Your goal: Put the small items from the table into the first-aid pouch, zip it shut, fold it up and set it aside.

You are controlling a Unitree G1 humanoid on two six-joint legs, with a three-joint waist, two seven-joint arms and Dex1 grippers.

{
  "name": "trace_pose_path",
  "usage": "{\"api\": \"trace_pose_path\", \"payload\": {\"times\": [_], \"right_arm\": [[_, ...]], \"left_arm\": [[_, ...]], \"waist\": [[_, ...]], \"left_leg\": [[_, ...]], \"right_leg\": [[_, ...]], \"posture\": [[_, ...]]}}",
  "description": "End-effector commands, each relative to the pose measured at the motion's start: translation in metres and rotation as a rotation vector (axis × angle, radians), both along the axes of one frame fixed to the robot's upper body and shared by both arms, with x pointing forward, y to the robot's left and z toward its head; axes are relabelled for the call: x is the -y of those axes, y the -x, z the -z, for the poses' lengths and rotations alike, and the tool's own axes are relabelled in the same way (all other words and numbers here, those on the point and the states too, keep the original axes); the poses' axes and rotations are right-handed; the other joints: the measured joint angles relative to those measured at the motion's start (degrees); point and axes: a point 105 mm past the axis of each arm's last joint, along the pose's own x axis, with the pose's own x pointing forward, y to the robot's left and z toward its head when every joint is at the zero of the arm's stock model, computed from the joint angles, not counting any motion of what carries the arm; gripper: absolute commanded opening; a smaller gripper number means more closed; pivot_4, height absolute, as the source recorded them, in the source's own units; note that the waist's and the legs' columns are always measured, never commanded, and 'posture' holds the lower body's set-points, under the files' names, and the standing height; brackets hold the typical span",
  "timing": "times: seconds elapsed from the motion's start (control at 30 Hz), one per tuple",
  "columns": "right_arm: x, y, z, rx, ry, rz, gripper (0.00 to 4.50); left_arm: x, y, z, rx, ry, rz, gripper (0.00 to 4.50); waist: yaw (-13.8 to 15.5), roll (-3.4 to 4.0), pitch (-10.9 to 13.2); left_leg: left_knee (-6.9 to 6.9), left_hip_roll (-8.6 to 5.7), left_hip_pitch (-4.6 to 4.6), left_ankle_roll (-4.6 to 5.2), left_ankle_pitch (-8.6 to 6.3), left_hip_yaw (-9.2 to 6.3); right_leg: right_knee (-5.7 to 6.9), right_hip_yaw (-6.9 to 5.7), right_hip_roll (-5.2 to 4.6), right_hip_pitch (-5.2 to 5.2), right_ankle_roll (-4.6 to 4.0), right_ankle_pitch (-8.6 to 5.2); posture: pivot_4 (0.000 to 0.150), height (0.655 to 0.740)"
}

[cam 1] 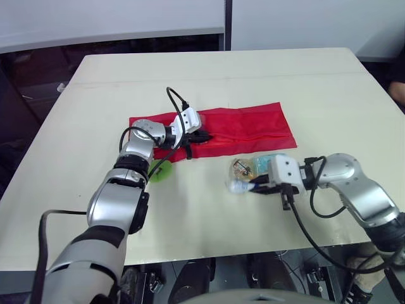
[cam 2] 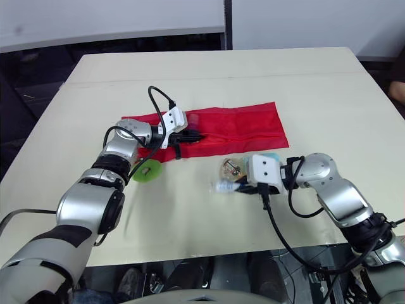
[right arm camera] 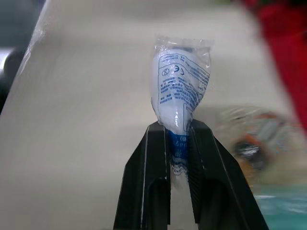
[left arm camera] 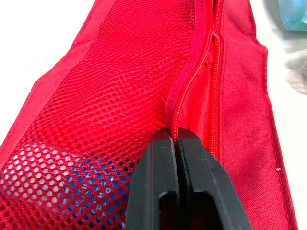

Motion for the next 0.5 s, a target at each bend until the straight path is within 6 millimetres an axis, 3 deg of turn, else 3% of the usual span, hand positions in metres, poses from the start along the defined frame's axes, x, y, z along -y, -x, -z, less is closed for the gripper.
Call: {"api": "trace_pose_path", "payload": {"times": [0.03, 0.17, 0.3, 0.5], "right_arm": [[0.006, -0.023, -0.027, 0.107, -0.06, 0.159, 0.05], [0.008, -0.055, -0.035, 0.131, -0.073, 0.311, 0.05], [0.014, -0.084, -0.03, 0.177, 0.026, 0.423, 0.05], [-0.004, -0.087, -0.009, 0.145, 0.124, 0.353, 0.05]], "left_arm": [[0.008, -0.004, -0.012, 0.021, 0.067, -0.006, 0.0], [0.018, -0.005, -0.013, 0.017, 0.089, 0.003, 0.0], [0.028, -0.006, -0.018, 0.015, 0.121, 0.016, 0.0], [0.038, -0.007, -0.023, 0.008, 0.165, 0.014, 0.0]], "waist": [[0.0, 0.0, 0.0], [0.0, 0.0, 0.0], [0.0, 0.0, 0.0], [-0.3, 0.0, 0.0]], "left_leg": [[0.01, 0.0, 0.0, 0.0, 0.0, 0.01], [0.0, -0.01, 0.0, 0.0, 0.0, 0.02], [0.0, -0.01, 0.0, 0.0, 0.0, 0.04], [-0.01, -0.03, -0.05, 0.0, 0.0, 0.06]], "right_leg": [[0.0, 0.0, 0.0, 0.0, 0.0, 0.0], [0.01, 0.01, 0.0, -0.01, 0.0, 0.0], [0.01, 0.02, -0.01, -0.02, -0.01, 0.0], [0.0, 0.04, -0.02, -0.07, -0.01, 0.0]], "posture": [[0.15, 0.7368], [0.15, 0.7368], [0.15, 0.7368], [0.15, 0.7368]]}}
